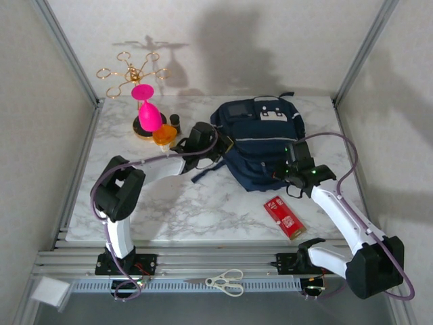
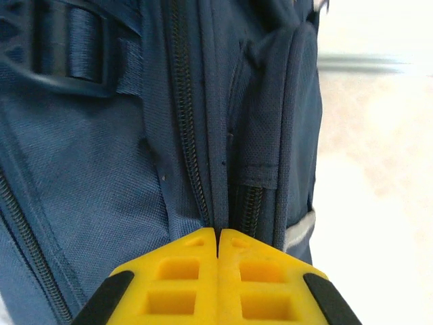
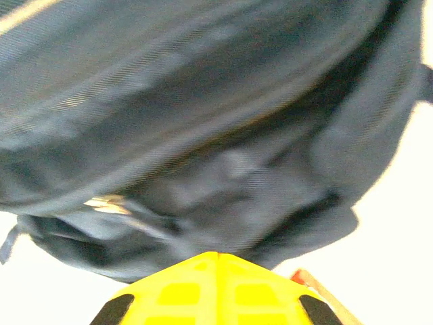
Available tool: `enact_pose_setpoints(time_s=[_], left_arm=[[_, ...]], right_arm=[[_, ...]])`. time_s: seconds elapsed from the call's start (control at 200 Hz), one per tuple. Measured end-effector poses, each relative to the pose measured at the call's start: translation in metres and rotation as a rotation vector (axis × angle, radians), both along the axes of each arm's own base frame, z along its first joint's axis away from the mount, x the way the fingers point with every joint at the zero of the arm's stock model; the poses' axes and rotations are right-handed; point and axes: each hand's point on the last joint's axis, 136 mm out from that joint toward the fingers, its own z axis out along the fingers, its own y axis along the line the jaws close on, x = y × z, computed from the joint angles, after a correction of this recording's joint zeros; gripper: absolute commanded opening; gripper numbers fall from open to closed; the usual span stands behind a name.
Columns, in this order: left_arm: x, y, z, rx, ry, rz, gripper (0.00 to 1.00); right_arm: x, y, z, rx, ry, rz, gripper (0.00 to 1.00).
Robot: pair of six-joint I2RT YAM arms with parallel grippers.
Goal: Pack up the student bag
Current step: Zip the student bag at the top-center of the table.
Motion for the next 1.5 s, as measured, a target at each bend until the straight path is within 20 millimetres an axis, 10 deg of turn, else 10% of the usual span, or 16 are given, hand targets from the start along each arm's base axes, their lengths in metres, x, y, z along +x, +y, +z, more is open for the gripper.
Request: enact_pose_setpoints(time_s=[0.195, 0.741, 1.297, 1.497], left_arm=[[0.015, 0.015, 0.005, 0.018, -0.038, 0.035, 0.0], [0.009, 0.008, 0.004, 0.002, -0.042, 0.026, 0.0], [0.008, 0.009, 0.0, 0.01, -0.028, 0.026, 0.0], [0.009, 0.01, 0.0, 0.011, -0.028, 0.028, 0.0]], right_arm=[[-0.002, 0.023, -0.013, 0.038, 0.052, 0.09, 0.0], [0.039, 0.075, -0.023, 0.1, -0.074, 0.378, 0.43], [0.038, 0.089, -0.055, 0.135, -0.126, 0.472, 0.36], [0.04, 0.092, -0.056, 0.135, -0.161, 0.504, 0.19]])
